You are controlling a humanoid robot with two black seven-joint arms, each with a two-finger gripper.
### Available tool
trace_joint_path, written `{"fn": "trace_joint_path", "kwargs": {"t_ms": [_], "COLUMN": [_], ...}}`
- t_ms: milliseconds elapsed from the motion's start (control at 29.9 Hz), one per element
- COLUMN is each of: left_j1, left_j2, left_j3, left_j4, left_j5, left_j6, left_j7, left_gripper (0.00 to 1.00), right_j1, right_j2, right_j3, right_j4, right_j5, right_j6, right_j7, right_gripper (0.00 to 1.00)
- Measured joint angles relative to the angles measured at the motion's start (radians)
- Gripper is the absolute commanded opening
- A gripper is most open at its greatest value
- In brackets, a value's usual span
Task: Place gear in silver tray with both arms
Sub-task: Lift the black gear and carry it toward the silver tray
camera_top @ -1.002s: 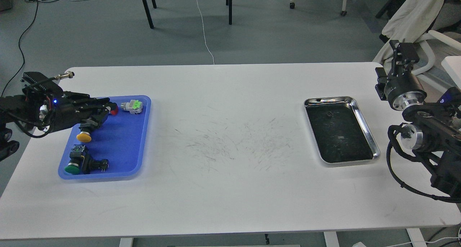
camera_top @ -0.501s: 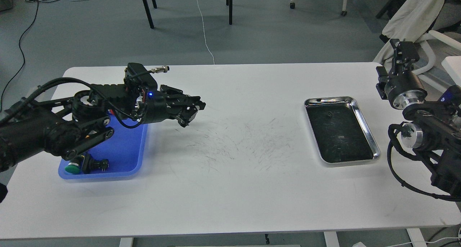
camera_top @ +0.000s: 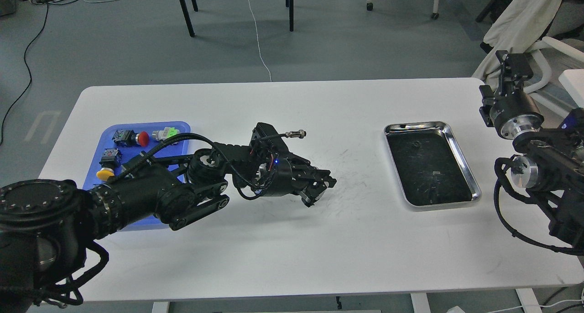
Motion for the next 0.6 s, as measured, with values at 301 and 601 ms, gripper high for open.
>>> {"fn": "trace_joint_path", "kwargs": {"t_ms": [301, 601], "left_j1": [0.054, 0.074], "left_j2": [-0.047, -0.061], "left_j3": [-0.005, -0.008], "left_j4": [-0.008, 0.023], "left_j5": [-0.016, -0.025], "left_j6": [0.003, 0.007], "left_j7": [0.000, 0.000], "left_gripper": [0.04, 0.07], "right_j1": [0.000, 0.017], "right_j2": [-0.003, -0.004], "right_j3": [-0.011, -0.044], "right_j4": [0.000, 0.001], "right_j5": [0.000, 0.002], "right_j6": [0.001, 0.001], "right_j7": [-0.001, -0.002], "right_gripper": [0.96, 0.96]}}
